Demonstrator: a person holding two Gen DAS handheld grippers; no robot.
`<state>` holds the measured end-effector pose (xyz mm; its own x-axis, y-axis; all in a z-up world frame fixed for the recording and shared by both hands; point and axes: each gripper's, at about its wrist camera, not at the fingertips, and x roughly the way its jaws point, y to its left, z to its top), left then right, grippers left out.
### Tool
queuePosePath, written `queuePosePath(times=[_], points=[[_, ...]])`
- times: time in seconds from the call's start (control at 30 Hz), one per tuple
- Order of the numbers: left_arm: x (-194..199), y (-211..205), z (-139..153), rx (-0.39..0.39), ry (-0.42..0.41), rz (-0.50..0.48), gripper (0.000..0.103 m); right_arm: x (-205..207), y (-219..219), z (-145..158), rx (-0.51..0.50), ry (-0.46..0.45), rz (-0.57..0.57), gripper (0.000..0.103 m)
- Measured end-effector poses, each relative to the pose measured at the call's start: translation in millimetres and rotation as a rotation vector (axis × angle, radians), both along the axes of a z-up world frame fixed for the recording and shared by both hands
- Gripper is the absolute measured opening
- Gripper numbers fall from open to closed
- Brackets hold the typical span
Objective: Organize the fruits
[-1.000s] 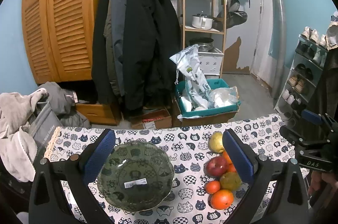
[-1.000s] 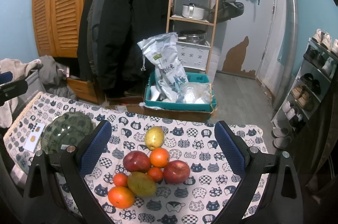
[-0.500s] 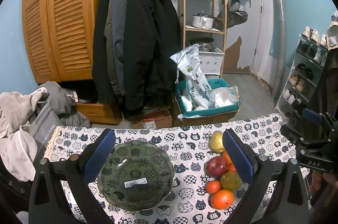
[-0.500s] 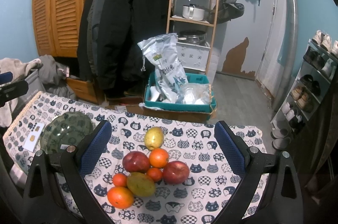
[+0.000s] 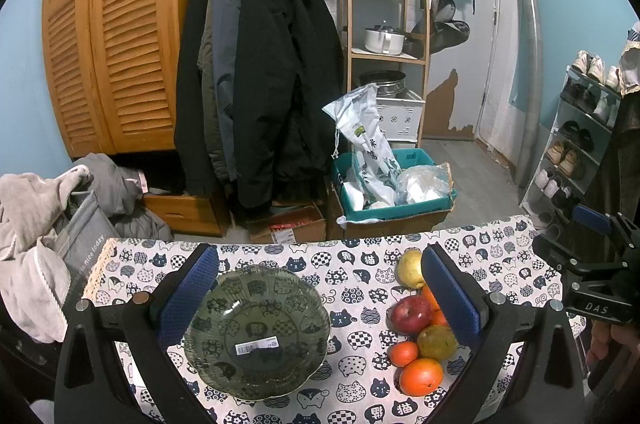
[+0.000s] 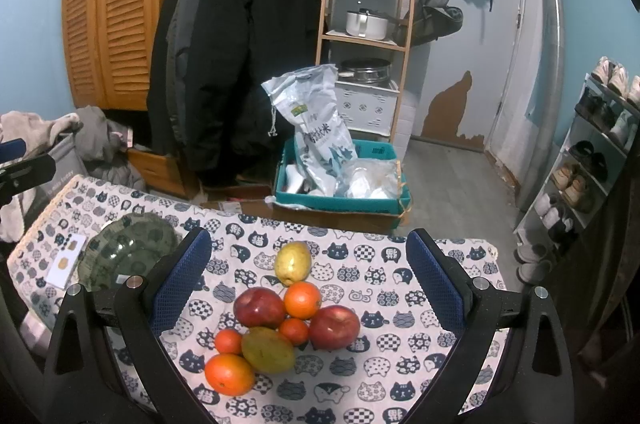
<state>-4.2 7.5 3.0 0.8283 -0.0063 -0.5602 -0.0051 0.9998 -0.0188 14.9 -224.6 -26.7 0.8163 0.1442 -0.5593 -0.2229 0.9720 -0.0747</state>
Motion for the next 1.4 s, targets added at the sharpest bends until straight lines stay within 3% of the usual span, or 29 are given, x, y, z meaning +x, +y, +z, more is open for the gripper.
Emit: queuePosePath(times=[1.4], points=[[0.2,2.5,-0.3,-0.004,-0.001,0.019,0.102,-0.8,-0.7,-0.8,0.000,-0.002,0.000,0.096]])
